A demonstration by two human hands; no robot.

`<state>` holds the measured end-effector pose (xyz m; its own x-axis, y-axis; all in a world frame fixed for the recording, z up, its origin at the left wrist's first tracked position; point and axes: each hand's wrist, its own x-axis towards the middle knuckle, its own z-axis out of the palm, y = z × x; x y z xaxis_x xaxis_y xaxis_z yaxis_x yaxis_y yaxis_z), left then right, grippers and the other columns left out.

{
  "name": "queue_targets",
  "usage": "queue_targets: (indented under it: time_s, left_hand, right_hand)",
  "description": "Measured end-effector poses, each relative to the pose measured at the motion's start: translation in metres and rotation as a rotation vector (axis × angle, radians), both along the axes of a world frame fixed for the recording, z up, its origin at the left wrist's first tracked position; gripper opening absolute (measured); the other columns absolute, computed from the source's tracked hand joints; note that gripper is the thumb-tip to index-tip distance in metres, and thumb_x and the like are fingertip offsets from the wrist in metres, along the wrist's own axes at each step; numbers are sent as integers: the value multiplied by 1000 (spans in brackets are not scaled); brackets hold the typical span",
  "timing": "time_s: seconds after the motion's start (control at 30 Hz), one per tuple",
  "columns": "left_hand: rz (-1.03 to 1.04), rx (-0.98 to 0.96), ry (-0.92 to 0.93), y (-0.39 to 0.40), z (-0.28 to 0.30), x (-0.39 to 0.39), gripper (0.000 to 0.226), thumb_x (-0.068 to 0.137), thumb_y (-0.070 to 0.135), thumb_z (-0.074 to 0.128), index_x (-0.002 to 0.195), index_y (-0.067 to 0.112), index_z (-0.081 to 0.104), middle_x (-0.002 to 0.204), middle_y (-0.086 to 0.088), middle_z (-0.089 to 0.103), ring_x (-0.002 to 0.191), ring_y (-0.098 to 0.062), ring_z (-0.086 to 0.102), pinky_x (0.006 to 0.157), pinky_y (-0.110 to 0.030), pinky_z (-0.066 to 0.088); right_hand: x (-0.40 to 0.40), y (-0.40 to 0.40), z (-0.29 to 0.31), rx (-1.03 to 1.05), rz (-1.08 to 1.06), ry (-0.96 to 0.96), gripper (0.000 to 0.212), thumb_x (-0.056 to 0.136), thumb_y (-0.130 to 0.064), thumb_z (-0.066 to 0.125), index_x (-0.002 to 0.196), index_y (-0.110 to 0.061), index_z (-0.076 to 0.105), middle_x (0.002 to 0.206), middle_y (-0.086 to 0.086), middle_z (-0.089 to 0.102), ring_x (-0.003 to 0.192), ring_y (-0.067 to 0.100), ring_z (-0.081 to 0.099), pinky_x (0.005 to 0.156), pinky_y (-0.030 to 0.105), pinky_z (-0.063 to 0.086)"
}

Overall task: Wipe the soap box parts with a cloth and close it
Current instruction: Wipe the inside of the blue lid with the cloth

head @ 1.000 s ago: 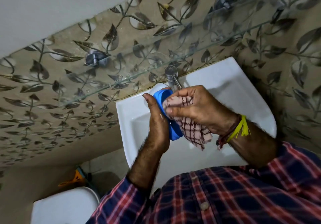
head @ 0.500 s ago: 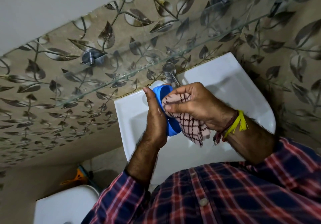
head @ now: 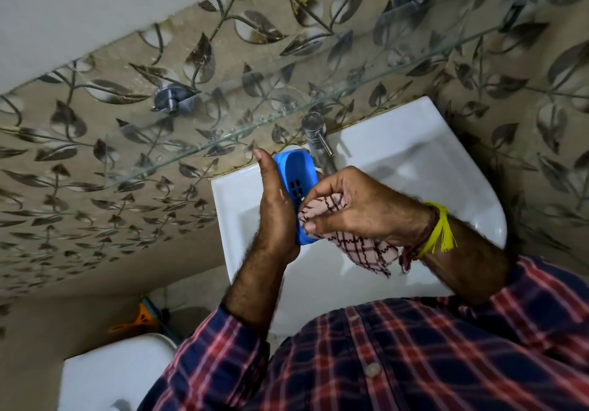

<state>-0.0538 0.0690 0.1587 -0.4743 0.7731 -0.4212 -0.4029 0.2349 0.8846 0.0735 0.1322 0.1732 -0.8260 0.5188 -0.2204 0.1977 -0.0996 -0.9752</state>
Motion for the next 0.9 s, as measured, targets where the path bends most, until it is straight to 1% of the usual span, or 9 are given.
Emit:
queue_targets:
  time_s: [0.07, 0.13, 0.23, 0.33, 0.43, 0.53, 0.7, 0.83, 0.9]
  left_hand:
    - [7, -19, -28, 0, 1, 0, 83, 88, 85, 25, 82, 25, 81, 75, -6, 75, 68, -22, 73, 62, -33, 59]
    - [-2, -17, -41, 1, 2, -3, 82, 88, 85, 27, 78, 23, 80, 71, -4, 74, 64, -20, 72, 57, -30, 58]
    - [-26, -36, -65, 1, 6, -3, 78, 87, 85, 36, 77, 20, 79, 72, -6, 72, 64, -22, 70, 64, -32, 58]
    - [-24, -70, -128, -1, 4, 2, 73, 89, 80, 43, 77, 18, 80, 70, -7, 73, 60, -21, 71, 58, -31, 60]
    - [-43, -75, -171, -2, 3, 4, 75, 89, 79, 41, 74, 17, 80, 68, -8, 71, 59, -21, 69, 61, -31, 58]
    - [-61, -99, -174, -2, 6, 4, 77, 88, 81, 39, 72, 17, 80, 67, -8, 71, 56, -21, 68, 58, -29, 58]
    - [-57, -120, -167, -2, 9, -1, 76, 91, 78, 39, 75, 15, 79, 65, -9, 71, 54, -22, 69, 53, -30, 58]
    - [-62, -127, -122, 0, 8, 2, 73, 91, 76, 41, 92, 11, 75, 69, -11, 74, 56, -23, 71, 53, -31, 58]
    - [-58, -130, -79, 2, 7, 2, 72, 93, 74, 41, 92, 11, 74, 69, -11, 75, 57, -23, 71, 56, -32, 58]
  right_hand:
    - [-2, 1, 1, 23, -34, 5, 19, 78, 5, 79, 96, 0, 74, 90, 10, 76, 81, 12, 72, 80, 27, 61]
    - [-3, 2, 3, 64, -22, 11, 19, 79, 3, 79, 97, -1, 75, 93, 11, 77, 83, 12, 72, 80, 26, 61]
    - [1, 4, 5, 149, 104, -35, 16, 80, 1, 79, 96, -3, 76, 90, 6, 77, 81, 6, 72, 78, 22, 59]
    - [5, 2, 6, 297, 206, -119, 16, 81, -4, 79, 95, -11, 77, 90, -4, 77, 82, -2, 71, 81, 18, 57]
    - [9, -1, 3, 474, 238, -194, 20, 82, -7, 77, 95, -22, 76, 95, -11, 74, 89, 1, 69, 86, 25, 59]
    - [11, -4, 1, 612, 246, -282, 28, 83, -5, 73, 100, -26, 75, 106, -7, 69, 99, 12, 66, 89, 37, 58]
    - [7, -7, 6, 732, 287, -269, 31, 83, -5, 70, 102, -30, 73, 106, -6, 69, 101, 15, 64, 87, 39, 57]
    - [10, -7, 1, 946, 300, -329, 40, 80, 1, 61, 101, -32, 71, 103, -5, 67, 102, 22, 61, 79, 42, 57]
    - [10, -10, -3, 1042, 296, -331, 42, 81, 3, 58, 101, -31, 71, 101, -5, 68, 100, 23, 60, 77, 40, 56]
